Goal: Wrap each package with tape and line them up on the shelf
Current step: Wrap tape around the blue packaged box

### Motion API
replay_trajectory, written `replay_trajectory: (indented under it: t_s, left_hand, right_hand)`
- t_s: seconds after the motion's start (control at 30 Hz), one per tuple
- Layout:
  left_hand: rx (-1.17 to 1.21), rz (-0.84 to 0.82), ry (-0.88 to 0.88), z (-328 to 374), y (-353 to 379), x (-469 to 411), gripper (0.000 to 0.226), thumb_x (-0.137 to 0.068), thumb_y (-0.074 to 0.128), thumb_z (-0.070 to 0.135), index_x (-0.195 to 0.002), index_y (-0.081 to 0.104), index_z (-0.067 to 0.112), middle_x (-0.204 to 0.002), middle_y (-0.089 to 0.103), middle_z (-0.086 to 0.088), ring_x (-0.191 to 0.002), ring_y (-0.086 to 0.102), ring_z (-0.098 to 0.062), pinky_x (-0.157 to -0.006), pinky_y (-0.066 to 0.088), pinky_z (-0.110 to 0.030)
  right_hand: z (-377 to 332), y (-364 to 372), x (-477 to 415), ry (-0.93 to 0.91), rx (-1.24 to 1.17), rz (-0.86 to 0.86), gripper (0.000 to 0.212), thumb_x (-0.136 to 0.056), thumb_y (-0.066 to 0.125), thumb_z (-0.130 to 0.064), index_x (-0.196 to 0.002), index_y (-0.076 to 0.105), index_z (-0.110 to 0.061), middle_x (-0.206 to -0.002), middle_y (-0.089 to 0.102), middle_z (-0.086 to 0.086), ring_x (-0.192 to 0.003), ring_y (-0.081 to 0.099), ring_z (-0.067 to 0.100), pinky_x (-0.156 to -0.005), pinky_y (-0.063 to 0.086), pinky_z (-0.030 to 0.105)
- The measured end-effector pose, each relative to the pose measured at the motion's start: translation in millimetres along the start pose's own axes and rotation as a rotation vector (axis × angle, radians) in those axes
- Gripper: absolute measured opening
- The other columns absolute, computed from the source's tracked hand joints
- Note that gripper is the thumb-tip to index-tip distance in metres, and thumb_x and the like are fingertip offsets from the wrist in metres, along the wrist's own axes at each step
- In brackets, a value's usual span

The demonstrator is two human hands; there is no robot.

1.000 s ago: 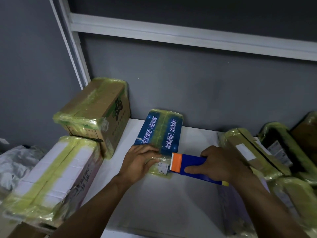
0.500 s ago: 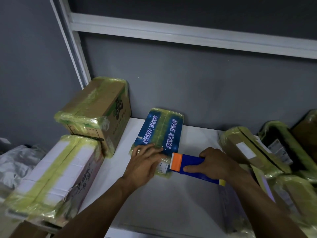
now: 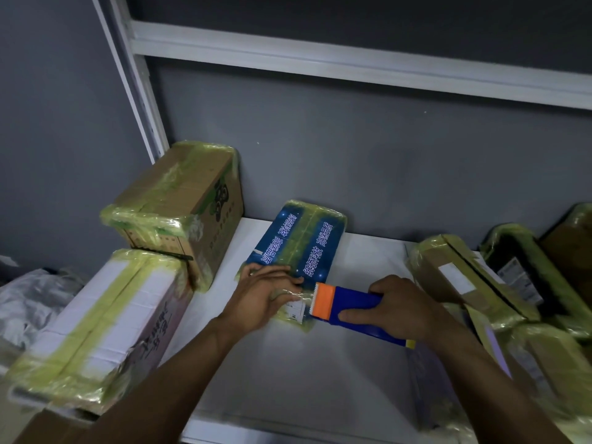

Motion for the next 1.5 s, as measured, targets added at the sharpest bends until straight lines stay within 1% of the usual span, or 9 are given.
replay_trajectory:
  t_s: [0.1, 0.27, 0.37, 0.57, 0.77, 0.87, 1.07, 1.3, 1.5]
  left_hand:
    - [-0.020, 0.057, 0.010, -9, -16, 4, 0.031, -0.097, 0.056, 0.053, -0.113, 0.075, 0.035, -0.126, 0.066, 0.027, -0.131, 0.049, 0.004, -0.113, 0.016, -0.026]
    - [-0.092, 0.005, 0.054, 0, -15, 5, 0.024, -0.102, 0.057, 0.038, -0.124, 0.065, 0.040, -0.117, 0.063, 0.020, -0.125, 0.052, -0.011, -0.112, 0.020, -0.045]
    - [-0.149, 0.004, 0.098, 12, -9, 9, 0.051, -0.088, 0.078, 0.014, -0.130, 0.065, 0.042, -0.121, 0.063, 0.013, -0.126, 0.052, -0.018, -0.109, 0.025, -0.054]
    - [-0.043, 0.064, -0.020, 3, -11, 6, 0.030, -0.083, 0.071, 0.062, -0.109, 0.074, 0.047, -0.121, 0.056, 0.027, -0.127, 0.046, -0.003, -0.112, 0.013, -0.041]
    - [-0.015, 0.099, -0.017, -1, -9, 1, 0.013, -0.087, 0.069, 0.055, -0.095, 0.076, 0.047, -0.118, 0.061, 0.031, -0.125, 0.046, 0.006, -0.109, 0.011, -0.039]
    - [0.006, 0.097, -0.027, -7, -11, -1, 0.014, -0.087, 0.068, 0.058, -0.095, 0.075, 0.049, -0.118, 0.060, 0.033, -0.124, 0.046, 0.007, -0.108, 0.009, -0.035]
    - [0.059, 0.086, -0.047, -12, -10, -2, 0.028, -0.086, 0.059, 0.071, -0.095, 0.074, 0.050, -0.118, 0.060, 0.034, -0.124, 0.047, 0.006, -0.106, 0.011, -0.036]
    - [0.072, 0.053, -0.088, -11, -9, -7, 0.031, -0.077, 0.064, 0.073, -0.092, 0.074, 0.047, -0.119, 0.060, 0.033, -0.124, 0.047, 0.006, -0.105, 0.014, -0.041]
    - [0.075, 0.146, -0.209, -12, -11, -11, 0.039, -0.060, 0.080, 0.073, -0.076, 0.080, 0.038, -0.102, 0.066, 0.032, -0.118, 0.049, 0.004, -0.103, 0.014, -0.034]
  right_hand:
    - [5, -8, 6, -0.011, 0.005, 0.012, 0.054, -0.066, 0.074, -0.080, -0.084, 0.061, -0.030, -0.074, 0.066, -0.016, -0.070, 0.067, 0.001, -0.053, 0.042, 0.009]
    - [14, -13, 6, -0.016, 0.040, 0.053, 0.054, -0.067, 0.072, -0.081, -0.077, 0.059, -0.029, -0.065, 0.061, -0.016, -0.064, 0.063, -0.001, -0.052, 0.039, 0.009]
    - [16, -9, 2, -0.020, 0.049, 0.053, 0.056, -0.066, 0.069, -0.083, -0.077, 0.058, -0.029, -0.063, 0.059, -0.016, -0.062, 0.062, 0.000, -0.052, 0.039, 0.010]
    - [23, -2, -7, 0.005, 0.042, 0.059, 0.056, -0.066, 0.072, -0.083, -0.071, 0.058, -0.028, -0.055, 0.060, -0.019, -0.057, 0.061, -0.002, -0.048, 0.037, 0.010]
    - [25, 5, -8, 0.041, -0.014, 0.025, 0.054, -0.067, 0.076, -0.078, -0.075, 0.063, -0.026, -0.060, 0.065, -0.015, -0.059, 0.065, -0.002, -0.049, 0.039, 0.010]
    - [20, 1, -2, 0.030, -0.072, 0.004, 0.051, -0.067, 0.079, -0.075, -0.072, 0.062, -0.028, -0.058, 0.062, -0.029, -0.058, 0.062, -0.011, -0.044, 0.038, 0.007]
    - [21, -4, 10, 0.022, -0.066, 0.001, 0.052, -0.066, 0.078, -0.076, -0.070, 0.062, -0.027, -0.061, 0.062, -0.031, -0.060, 0.062, -0.012, -0.045, 0.039, 0.009]
    - [40, -5, 8, 0.074, -0.023, 0.047, 0.056, -0.064, 0.077, -0.080, -0.067, 0.061, -0.026, -0.054, 0.061, -0.024, -0.054, 0.061, -0.007, -0.051, 0.039, 0.013]
    - [45, 12, -16, 0.117, 0.097, 0.072, 0.063, -0.066, 0.072, -0.083, -0.079, 0.062, -0.022, -0.074, 0.064, -0.006, -0.070, 0.065, 0.006, -0.058, 0.046, 0.018]
Point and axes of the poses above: each hand's wrist, its own x-axis away from the middle knuckle, its own y-axis out of the palm, z = x × y, the point moved 10 cm from there along -x, towards the middle knuckle
